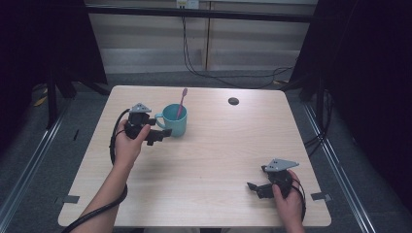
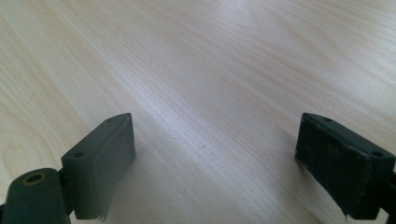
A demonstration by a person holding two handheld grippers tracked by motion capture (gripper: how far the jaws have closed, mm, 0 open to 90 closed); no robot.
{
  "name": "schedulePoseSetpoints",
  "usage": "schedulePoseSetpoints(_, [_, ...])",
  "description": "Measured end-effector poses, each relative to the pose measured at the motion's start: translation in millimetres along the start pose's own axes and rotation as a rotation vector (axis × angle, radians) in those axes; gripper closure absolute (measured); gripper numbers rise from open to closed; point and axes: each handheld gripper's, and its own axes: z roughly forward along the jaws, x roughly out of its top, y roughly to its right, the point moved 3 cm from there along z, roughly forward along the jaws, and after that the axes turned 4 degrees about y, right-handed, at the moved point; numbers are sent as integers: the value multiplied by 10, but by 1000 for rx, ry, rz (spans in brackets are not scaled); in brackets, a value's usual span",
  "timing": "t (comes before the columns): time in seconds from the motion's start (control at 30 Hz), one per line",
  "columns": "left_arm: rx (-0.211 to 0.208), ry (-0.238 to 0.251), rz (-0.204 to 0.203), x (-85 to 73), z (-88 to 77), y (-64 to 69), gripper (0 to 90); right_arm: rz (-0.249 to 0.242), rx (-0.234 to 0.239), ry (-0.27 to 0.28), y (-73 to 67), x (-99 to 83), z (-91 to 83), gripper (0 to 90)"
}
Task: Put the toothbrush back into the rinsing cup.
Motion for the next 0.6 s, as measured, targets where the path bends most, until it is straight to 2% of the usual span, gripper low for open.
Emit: schedulePoseSetpoints(0.6, [-48,-1,21,-265,-34,80,171,0,0,0,0,0,0,110])
